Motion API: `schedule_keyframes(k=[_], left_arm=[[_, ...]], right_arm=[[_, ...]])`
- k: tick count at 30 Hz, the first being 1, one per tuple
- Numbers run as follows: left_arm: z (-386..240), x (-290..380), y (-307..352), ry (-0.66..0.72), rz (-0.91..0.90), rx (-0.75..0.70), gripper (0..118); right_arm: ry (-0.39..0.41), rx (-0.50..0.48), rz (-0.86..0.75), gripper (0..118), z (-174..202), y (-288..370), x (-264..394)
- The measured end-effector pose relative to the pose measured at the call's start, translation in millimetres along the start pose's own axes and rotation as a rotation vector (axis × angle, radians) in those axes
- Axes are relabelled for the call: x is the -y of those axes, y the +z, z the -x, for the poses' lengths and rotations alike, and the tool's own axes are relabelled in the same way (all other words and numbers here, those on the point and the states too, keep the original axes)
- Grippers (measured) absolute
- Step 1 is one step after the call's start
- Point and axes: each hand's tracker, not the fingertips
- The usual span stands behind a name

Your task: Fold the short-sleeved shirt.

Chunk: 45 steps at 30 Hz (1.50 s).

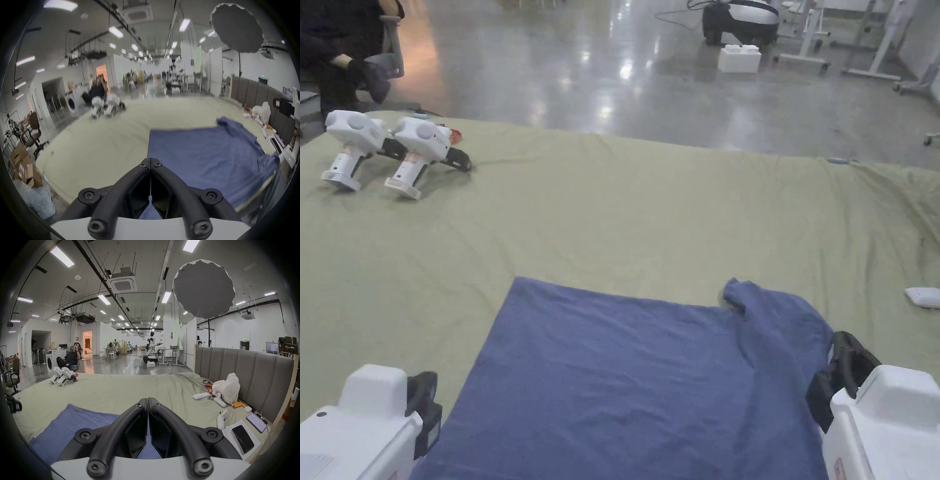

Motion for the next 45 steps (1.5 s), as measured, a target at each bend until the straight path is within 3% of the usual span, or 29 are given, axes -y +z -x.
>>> schedule_keyframes(k=[5, 6, 9, 11, 18, 19, 22, 23, 30, 32, 33, 34, 35, 36, 45], left_arm=[[26.1, 29.2, -21.2, 0.098, 0.277, 0.033, 1], [27.9, 32.8, -24.7, 0.114, 0.319, 0.047, 6], [29.7, 46.7, -41.8, 0.122, 0.420, 0.031, 40], [23.9, 56.0, -52.2, 0.075, 0.456, -0.005, 47], [4.3, 68.3, -76.1, 0.048, 0.530, -0.066, 45], [0.8, 66.0, -74.0, 0.031, 0.529, -0.066, 40], [-6.0, 69.6, -72.6, 0.003, 0.518, -0.010, 9], [-6.5, 71.3, -73.3, 0.002, 0.517, -0.001, 5], [16.4, 66.4, -63.1, 0.101, 0.476, 0.062, 0], [22.9, 64.2, -57.9, 0.129, 0.453, 0.079, 0], [25.6, 62.9, -55.8, 0.141, 0.446, 0.080, 0], [27.2, 60.0, -52.2, 0.151, 0.439, 0.084, 0], [29.1, 58.0, -49.6, 0.160, 0.432, 0.092, 0], [30.3, 56.3, -47.4, 0.166, 0.423, 0.098, 0], [25.7, 47.1, -41.7, 0.135, 0.398, 0.102, 0]], right_arm=[[0.016, -0.057, 0.082, 1, 3.5, -8.8, 8.7], [0.013, -0.058, 0.088, 1, 3.9, -9.8, 10.4], [0.014, -0.062, 0.120, 1, 3.8, -11.6, 16.9], [0.013, -0.063, 0.140, 1, 2.1, -12.0, 20.7], [0.022, -0.040, 0.200, 1, -13.3, -6.7, 29.6], [0.022, -0.035, 0.211, 1, -17.0, -5.7, 30.7], [0.011, -0.021, 0.238, 1, -31.5, 0.4, 34.1], [0.009, -0.015, 0.250, 1, -37.8, 2.1, 35.3], [0.003, 0.036, 0.359, 3, -93.0, 28.6, 34.5], [0.033, 0.059, 0.438, 14, -105.6, 36.3, 35.5], [0.044, 0.060, 0.483, 32, -111.1, 39.2, 36.9], [0.045, 0.060, 0.538, 61, -116.7, 41.6, 40.3], [0.044, 0.075, 0.597, 79, -121.9, 43.4, 45.7], [0.038, 0.066, 0.654, 86, -125.6, 45.7, 51.9], [0.026, 0.002, 0.921, 80, -127.1, 33.8, 118.6]])
